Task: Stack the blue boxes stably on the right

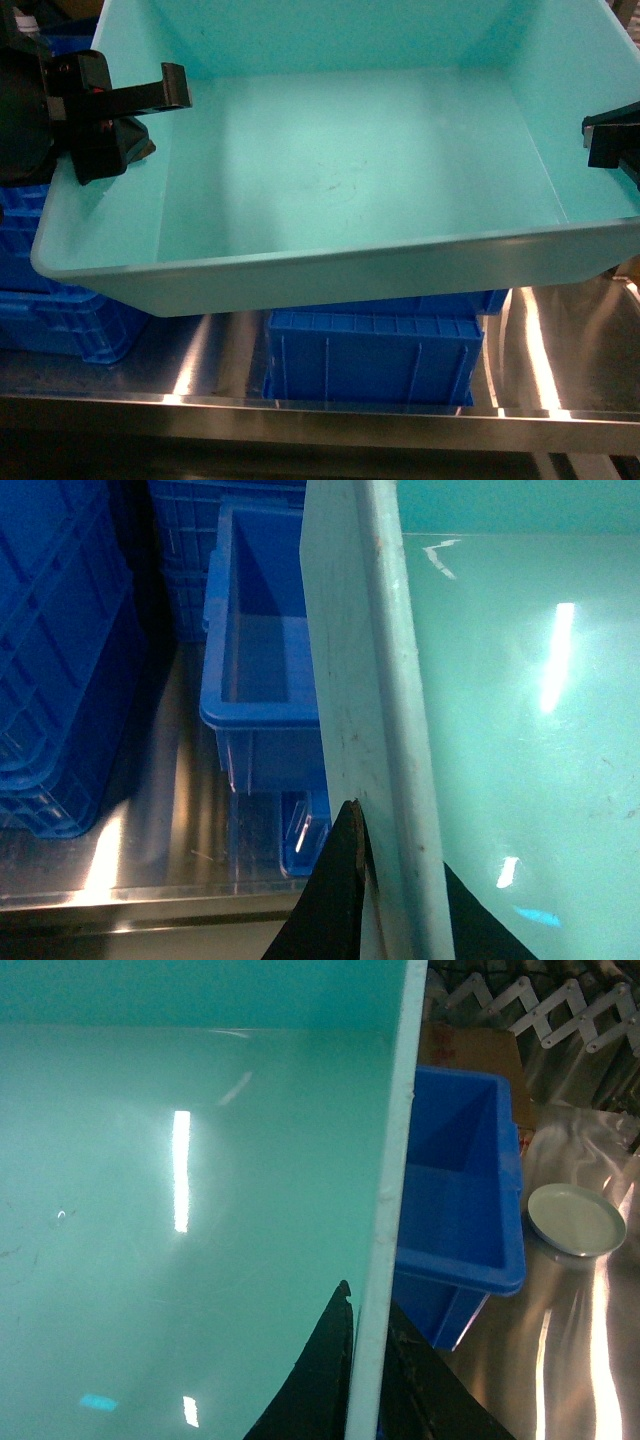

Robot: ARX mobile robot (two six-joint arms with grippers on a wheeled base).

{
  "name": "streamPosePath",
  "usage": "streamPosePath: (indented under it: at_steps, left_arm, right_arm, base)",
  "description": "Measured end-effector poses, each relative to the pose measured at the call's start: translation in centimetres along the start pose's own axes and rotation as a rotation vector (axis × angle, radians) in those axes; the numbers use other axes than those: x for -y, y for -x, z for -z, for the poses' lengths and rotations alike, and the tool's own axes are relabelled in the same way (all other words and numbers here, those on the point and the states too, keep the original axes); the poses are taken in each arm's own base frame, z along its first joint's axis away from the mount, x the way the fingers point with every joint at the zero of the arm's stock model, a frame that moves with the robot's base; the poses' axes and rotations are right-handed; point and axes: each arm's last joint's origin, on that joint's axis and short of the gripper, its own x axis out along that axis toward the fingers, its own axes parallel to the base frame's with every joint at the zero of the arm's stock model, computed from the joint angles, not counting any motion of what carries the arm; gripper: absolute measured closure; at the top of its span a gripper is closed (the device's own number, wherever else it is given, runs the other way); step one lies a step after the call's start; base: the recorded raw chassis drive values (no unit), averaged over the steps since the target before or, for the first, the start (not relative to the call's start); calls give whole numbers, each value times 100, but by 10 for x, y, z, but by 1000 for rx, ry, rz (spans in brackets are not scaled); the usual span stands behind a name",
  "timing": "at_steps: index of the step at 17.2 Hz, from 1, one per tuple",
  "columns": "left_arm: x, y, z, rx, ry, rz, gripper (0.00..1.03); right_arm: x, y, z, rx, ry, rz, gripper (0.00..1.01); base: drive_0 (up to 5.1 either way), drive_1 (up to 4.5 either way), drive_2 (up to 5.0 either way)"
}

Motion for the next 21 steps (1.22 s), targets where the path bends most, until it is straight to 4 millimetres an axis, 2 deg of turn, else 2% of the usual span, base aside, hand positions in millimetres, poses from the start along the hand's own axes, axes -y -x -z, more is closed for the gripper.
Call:
streamPosePath:
  at_steps: [15, 21]
  left_arm:
    - [0, 0, 0, 2, 0, 2, 98]
    - [0, 0, 0, -2, 0, 0, 98]
  right_arm:
    - [0, 0, 0, 3, 0, 0, 94]
    - [0, -1, 1, -4, -1, 0, 94]
  base:
    - [-8, 405, -422]
    - [0, 0, 0]
